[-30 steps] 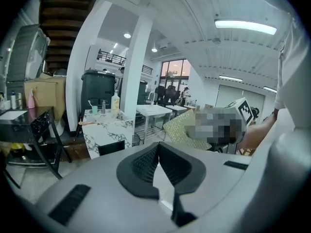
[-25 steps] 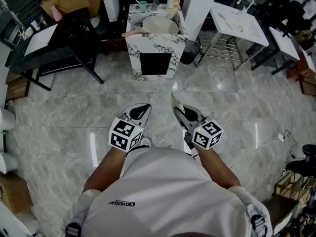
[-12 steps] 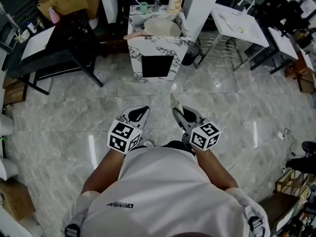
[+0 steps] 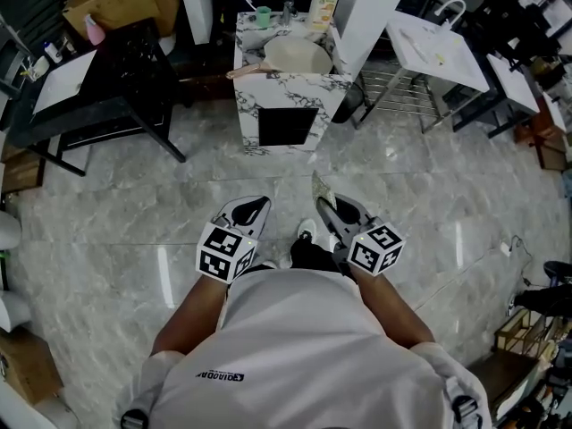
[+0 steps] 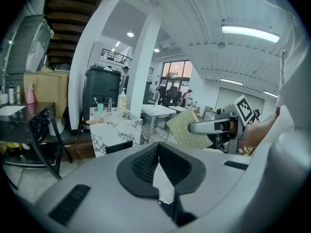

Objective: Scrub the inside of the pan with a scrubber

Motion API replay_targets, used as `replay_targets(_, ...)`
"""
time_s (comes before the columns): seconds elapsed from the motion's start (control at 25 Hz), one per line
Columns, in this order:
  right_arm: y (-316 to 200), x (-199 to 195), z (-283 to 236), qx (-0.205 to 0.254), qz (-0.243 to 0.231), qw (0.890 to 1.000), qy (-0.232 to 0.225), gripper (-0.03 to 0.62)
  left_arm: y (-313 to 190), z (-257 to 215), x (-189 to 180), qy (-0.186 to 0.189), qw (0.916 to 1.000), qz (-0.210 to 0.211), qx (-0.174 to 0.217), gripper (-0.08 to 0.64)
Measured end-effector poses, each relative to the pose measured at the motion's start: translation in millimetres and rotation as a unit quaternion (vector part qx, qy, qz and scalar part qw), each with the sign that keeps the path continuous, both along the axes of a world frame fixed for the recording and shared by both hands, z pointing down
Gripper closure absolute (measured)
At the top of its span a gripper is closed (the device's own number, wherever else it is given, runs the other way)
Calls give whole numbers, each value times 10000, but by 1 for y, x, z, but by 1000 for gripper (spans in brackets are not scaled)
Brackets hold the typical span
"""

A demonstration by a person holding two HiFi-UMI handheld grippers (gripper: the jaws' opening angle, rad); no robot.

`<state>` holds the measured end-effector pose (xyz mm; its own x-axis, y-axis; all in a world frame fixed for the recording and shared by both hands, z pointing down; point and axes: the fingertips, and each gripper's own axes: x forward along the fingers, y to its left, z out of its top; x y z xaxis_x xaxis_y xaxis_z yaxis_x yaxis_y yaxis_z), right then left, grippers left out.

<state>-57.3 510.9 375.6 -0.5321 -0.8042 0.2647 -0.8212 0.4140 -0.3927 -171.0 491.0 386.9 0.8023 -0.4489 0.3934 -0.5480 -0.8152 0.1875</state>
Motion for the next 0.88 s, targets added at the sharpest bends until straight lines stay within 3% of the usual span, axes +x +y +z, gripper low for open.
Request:
replay_targets(0.44, -99, 41, 28, -20, -181, 9995, -269, 514, -81, 35, 38, -318, 9993, -128, -149, 545)
replay_targets(0.88, -246, 130, 16, -7, -509, 9978, -433, 514, -238, 4, 142, -489, 9986, -161, 135, 545)
